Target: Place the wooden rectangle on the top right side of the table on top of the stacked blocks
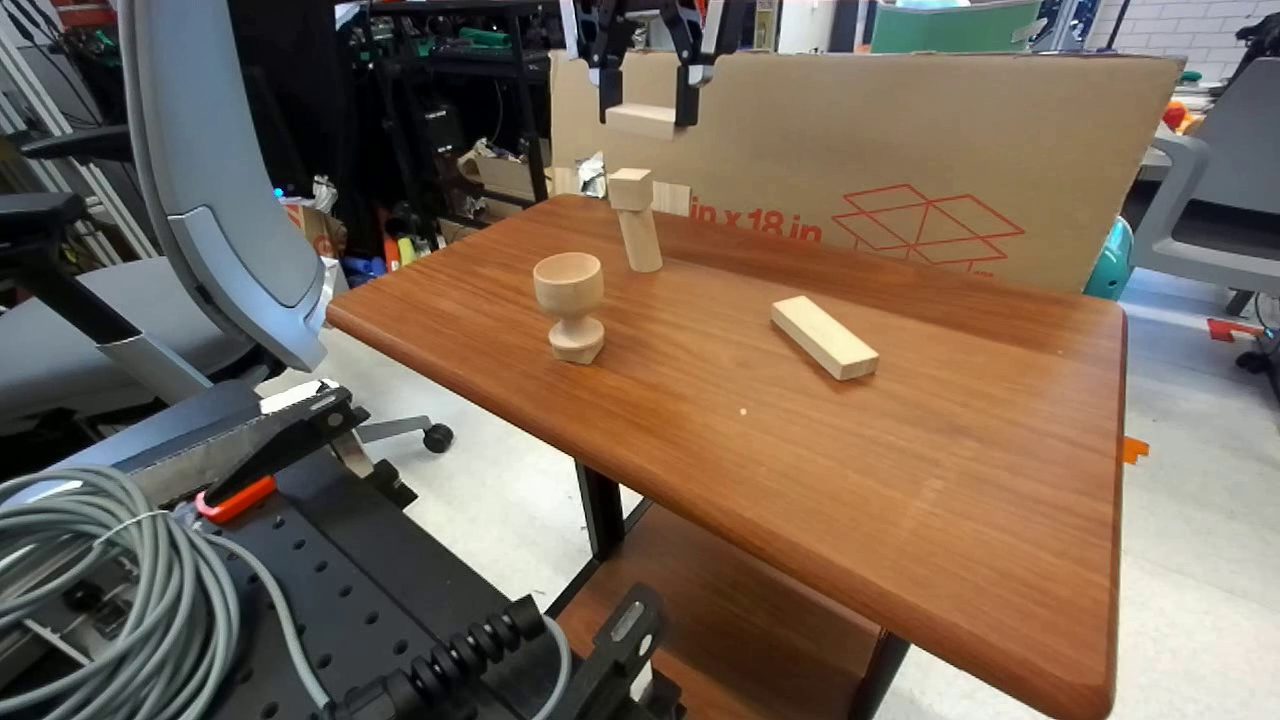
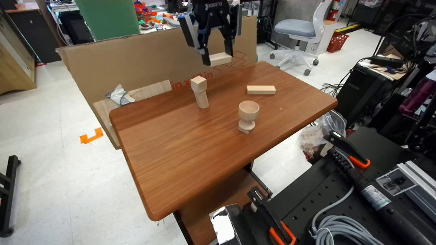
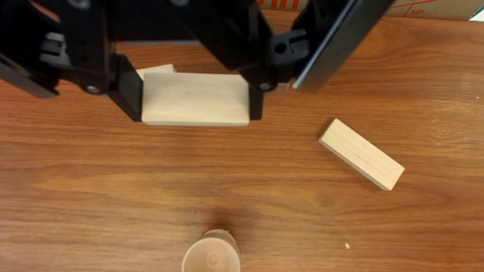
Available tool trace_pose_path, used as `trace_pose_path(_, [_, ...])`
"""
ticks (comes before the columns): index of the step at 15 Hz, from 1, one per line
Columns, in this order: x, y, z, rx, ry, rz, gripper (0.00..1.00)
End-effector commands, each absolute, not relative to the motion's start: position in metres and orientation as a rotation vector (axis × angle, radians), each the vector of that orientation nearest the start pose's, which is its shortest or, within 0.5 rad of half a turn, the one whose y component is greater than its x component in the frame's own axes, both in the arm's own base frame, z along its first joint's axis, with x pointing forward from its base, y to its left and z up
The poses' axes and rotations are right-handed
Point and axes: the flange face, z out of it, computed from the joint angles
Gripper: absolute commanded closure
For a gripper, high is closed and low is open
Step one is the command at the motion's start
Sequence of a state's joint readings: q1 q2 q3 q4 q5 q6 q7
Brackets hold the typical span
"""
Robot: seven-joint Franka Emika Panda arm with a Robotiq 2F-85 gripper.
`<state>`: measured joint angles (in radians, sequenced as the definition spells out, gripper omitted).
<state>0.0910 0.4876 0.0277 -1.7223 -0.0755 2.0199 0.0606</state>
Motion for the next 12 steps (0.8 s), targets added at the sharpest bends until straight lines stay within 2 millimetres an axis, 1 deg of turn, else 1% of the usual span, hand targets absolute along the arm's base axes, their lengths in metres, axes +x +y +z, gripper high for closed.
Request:
trace_pose_path(1, [0.65,0.084,0.284,-3.217,-0.232,0.371,0.58])
trace_pose_path(3, [0.653,0.091,0.28,-3.233,-0.283,0.383,0.58])
trace_pose_path(7, [0.666,0.103,0.275,-3.292,-0.343,0.348,0.58])
trace_pose_path(12, [0.679,0.113,0.264,-3.316,-0.399,0.346,0.58])
